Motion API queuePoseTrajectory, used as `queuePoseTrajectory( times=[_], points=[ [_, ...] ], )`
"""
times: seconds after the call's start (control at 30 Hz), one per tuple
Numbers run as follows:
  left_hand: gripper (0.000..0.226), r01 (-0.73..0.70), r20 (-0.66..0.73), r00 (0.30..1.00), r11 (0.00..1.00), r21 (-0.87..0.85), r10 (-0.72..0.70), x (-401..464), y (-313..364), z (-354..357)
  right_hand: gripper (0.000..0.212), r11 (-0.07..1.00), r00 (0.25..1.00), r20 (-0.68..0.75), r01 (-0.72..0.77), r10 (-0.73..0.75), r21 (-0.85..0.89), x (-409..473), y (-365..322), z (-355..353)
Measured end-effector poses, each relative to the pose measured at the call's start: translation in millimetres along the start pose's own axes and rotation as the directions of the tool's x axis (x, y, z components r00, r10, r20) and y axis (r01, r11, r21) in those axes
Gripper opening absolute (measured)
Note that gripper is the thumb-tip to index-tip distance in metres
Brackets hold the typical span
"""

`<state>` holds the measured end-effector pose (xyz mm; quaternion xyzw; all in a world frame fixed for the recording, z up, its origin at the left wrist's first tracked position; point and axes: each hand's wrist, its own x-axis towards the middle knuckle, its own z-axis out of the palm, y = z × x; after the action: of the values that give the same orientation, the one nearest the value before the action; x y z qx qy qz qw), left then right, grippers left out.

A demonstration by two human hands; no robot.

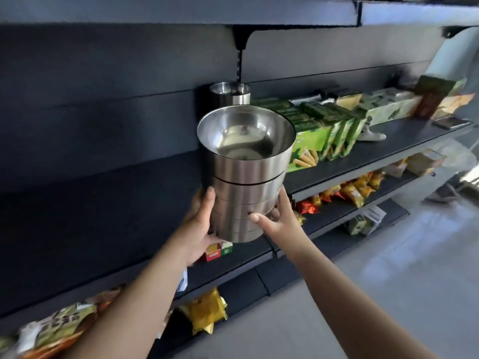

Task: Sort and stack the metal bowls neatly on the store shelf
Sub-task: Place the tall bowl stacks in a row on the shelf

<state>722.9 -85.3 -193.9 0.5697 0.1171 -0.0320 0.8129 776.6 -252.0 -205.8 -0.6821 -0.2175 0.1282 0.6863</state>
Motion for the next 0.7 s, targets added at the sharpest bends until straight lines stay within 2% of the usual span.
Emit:
queuePoseTrajectory(
  times=[0.17,0.4,0.57,0.7],
  points=[
    [0.109,-0.072,-0.111,0.991,0.997,0.022,0.074,30,6,-34,0.115,1.0,0.993,0.116,-0.012,0.014,-0.019,59,13,18],
    [0.109,-0.081,-0.217,0.973,0.996,0.022,0.084,71,9,-65,0.12,0.995,0.974,0.207,-0.084,0.093,-0.051,120,47,32],
    [0.106,-0.091,-0.259,0.962,0.996,-0.003,0.087,95,10,-70,0.11,0.989,0.963,0.231,-0.116,0.135,-0.095,150,63,29],
    [0.115,-0.089,-0.262,0.961,0.996,-0.008,0.084,113,9,-72,0.116,0.984,0.953,0.253,-0.146,0.167,-0.101,170,75,25]
  ],
)
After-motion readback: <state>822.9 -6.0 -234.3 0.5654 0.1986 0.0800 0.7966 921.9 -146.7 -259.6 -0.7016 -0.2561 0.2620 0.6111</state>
